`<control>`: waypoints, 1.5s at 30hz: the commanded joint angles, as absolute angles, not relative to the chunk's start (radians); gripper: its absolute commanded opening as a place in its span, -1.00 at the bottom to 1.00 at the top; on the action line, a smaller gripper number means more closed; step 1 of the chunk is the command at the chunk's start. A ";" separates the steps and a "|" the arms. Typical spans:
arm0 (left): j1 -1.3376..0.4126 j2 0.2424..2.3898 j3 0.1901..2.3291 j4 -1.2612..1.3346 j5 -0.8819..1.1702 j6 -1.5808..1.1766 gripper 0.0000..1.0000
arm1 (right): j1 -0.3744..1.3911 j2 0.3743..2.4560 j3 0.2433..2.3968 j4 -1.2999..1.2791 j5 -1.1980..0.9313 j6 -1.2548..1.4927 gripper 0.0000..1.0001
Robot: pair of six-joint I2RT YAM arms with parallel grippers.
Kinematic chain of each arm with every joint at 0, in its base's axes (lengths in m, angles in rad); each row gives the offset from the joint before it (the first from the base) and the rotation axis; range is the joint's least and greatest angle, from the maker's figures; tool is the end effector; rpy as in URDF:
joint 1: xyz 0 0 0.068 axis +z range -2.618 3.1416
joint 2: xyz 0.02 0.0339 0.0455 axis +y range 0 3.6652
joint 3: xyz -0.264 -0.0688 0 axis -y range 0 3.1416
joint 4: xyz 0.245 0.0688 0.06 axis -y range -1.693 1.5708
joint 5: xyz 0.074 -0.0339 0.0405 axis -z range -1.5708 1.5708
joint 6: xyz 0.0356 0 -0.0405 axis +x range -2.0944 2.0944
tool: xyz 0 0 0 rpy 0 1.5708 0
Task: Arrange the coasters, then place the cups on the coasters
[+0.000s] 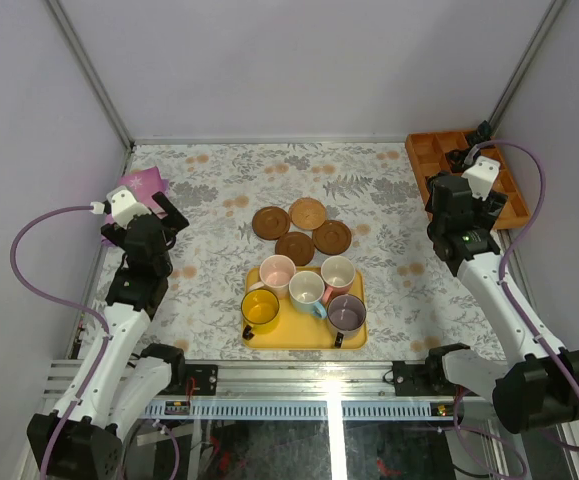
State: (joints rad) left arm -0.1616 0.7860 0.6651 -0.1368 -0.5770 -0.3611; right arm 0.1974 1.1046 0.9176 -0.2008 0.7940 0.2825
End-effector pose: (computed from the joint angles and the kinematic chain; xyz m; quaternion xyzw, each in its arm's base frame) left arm 0.1850 -0.0105 0.3038 -0.2484 0.7383 0.0665 0.6235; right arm 0.2450 0.0231 0.3253 0.2480 0.7557 -0.1896 0.5758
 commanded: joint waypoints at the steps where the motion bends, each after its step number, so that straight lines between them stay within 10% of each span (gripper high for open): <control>1: -0.157 0.789 0.670 -0.140 -0.607 -0.343 1.00 | 0.204 1.109 0.950 -0.196 0.835 0.301 0.98; 29: -0.156 0.829 0.682 -0.150 -0.593 -0.337 1.00 | 0.203 1.112 0.956 -0.183 0.807 0.301 0.99; 45: -0.156 0.990 0.717 -0.020 -0.205 -0.354 1.00 | 0.203 1.183 1.019 -0.216 0.635 0.352 0.99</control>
State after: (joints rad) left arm -0.1616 0.9596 0.6857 -0.1268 -0.3275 -0.3607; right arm 0.1974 1.1755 0.9527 -0.2211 0.6903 0.3161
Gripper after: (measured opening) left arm 0.997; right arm 0.992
